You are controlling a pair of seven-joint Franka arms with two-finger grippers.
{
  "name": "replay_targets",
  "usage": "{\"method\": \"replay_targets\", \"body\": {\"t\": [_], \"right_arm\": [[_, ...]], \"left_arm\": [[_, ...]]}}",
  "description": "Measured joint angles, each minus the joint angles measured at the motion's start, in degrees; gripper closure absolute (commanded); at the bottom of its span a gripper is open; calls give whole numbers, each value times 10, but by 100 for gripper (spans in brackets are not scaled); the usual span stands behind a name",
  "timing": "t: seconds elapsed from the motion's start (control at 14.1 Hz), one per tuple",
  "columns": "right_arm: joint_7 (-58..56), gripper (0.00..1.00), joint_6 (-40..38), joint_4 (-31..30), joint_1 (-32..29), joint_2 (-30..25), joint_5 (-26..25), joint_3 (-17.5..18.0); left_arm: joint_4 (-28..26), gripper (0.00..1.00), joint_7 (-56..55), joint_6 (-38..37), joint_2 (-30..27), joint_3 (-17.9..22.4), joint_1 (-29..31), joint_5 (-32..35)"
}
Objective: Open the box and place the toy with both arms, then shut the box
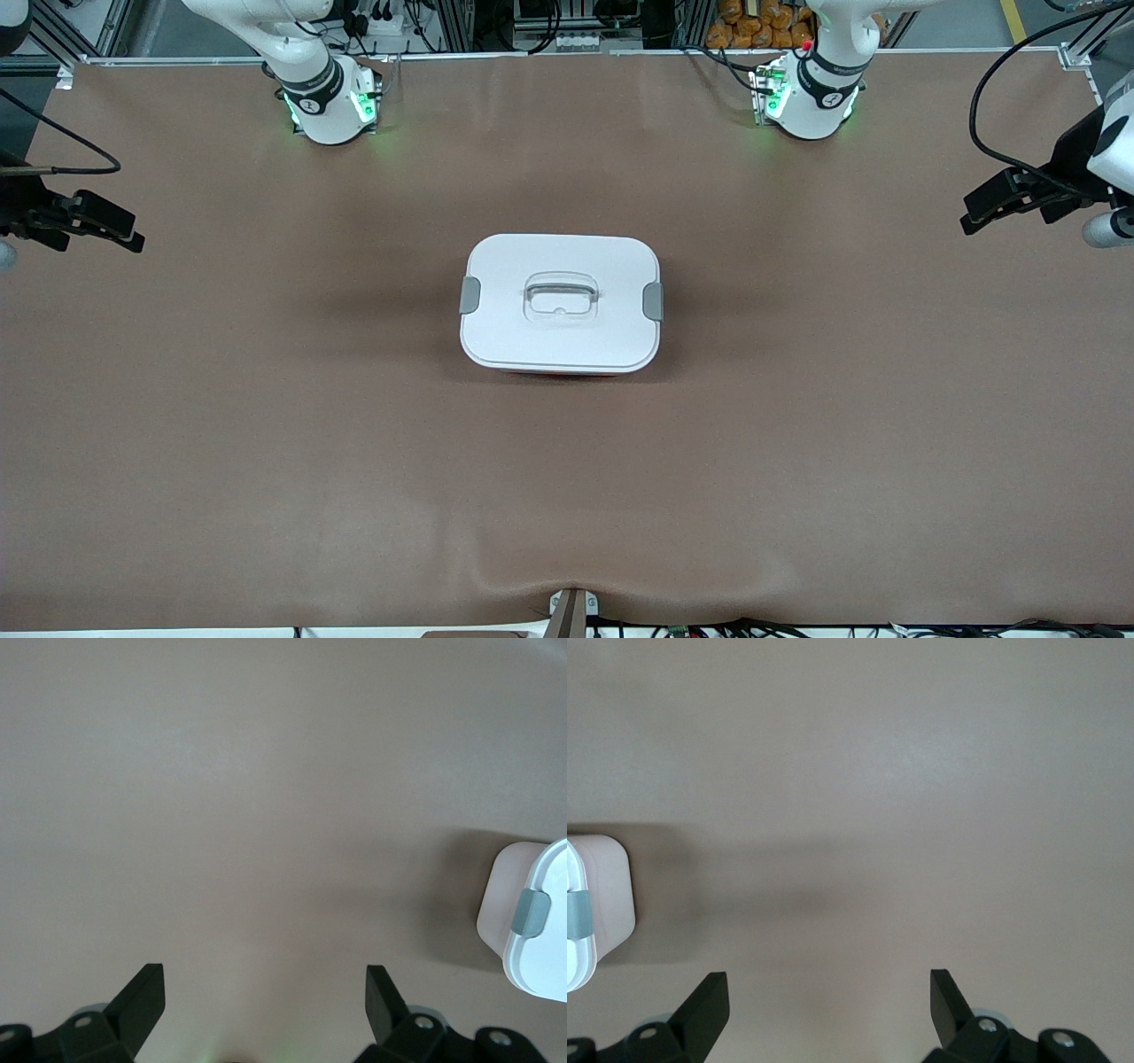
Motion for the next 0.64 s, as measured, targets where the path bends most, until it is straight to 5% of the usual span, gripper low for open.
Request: {"method": "replay_targets", "body": {"t": [0.64], "right_arm": [[0,0,0,0,1,4,0,2]], "left_arm": [[0,0,0,0,0,0,-1,0]]}}
